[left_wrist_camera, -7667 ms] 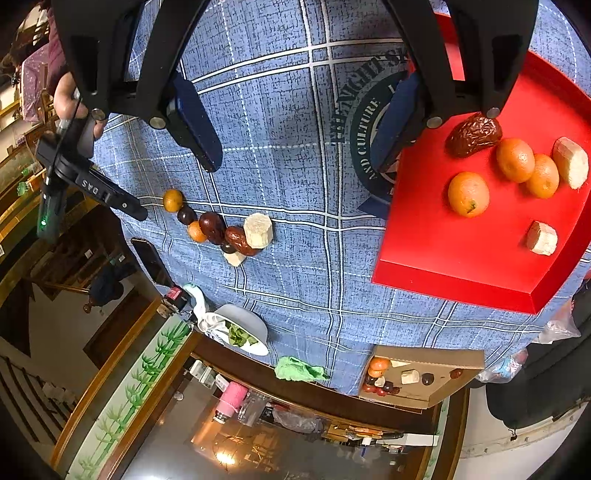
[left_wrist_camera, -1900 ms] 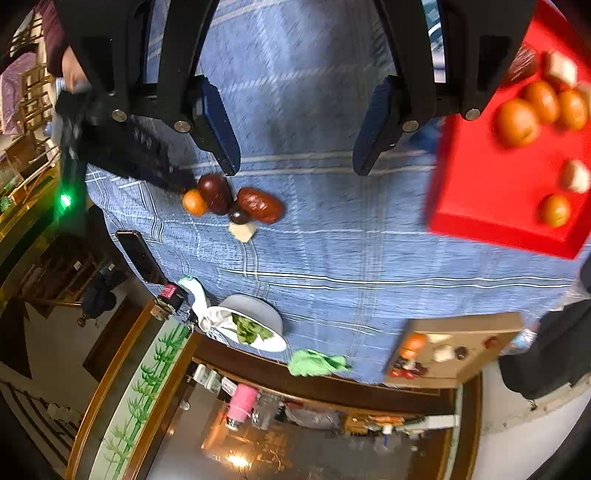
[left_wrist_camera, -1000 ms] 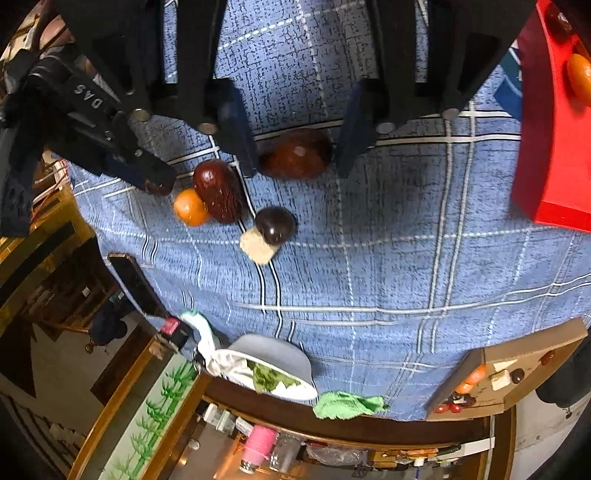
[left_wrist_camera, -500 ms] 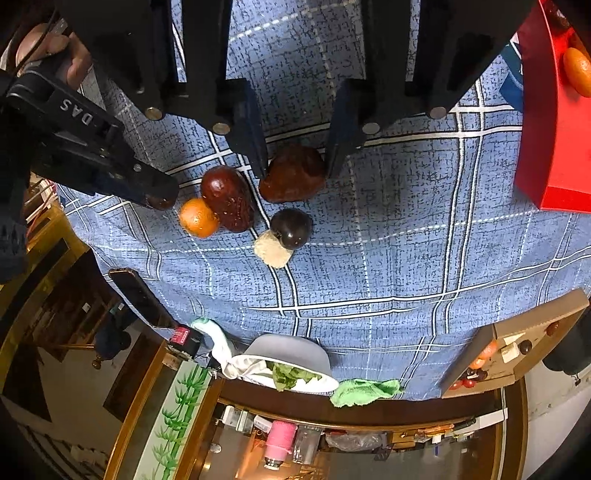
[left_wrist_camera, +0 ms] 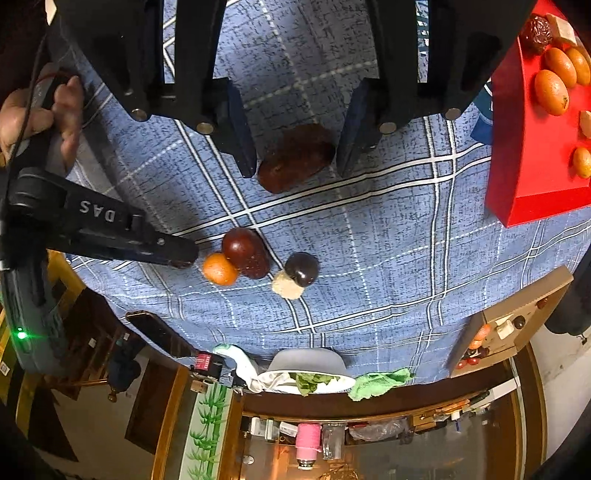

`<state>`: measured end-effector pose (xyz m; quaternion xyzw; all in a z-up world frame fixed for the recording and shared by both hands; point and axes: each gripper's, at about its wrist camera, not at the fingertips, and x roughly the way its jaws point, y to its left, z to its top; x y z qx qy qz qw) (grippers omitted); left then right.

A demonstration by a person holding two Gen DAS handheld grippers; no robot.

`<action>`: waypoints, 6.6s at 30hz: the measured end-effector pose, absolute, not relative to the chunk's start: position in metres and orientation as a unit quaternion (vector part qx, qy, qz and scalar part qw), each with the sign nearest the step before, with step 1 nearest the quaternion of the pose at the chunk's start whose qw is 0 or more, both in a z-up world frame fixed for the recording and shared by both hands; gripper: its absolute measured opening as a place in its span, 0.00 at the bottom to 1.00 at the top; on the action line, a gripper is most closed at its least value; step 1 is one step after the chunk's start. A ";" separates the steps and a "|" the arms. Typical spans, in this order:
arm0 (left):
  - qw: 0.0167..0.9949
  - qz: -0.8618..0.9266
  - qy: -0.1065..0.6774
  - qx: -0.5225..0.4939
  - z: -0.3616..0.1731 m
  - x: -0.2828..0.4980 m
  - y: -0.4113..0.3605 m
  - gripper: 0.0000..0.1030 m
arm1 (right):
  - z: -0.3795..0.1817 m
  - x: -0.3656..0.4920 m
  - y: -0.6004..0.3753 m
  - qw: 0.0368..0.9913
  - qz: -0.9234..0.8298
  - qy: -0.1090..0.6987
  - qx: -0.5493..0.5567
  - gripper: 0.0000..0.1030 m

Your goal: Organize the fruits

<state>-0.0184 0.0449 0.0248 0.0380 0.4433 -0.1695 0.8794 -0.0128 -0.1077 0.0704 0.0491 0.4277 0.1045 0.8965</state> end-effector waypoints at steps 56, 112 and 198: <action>0.915 -0.080 0.366 -0.152 0.076 -0.087 0.227 0.28 | 0.086 -0.027 -0.090 0.815 0.277 0.437 0.263 0.29; 0.907 0.102 0.402 -0.071 0.065 -0.068 0.308 0.53 | 0.119 -0.052 0.099 0.851 0.301 0.428 0.043 0.54; 0.897 -0.152 0.389 -0.147 0.111 -0.006 0.139 0.64 | 0.107 0.002 -0.138 0.881 0.118 0.453 0.062 0.54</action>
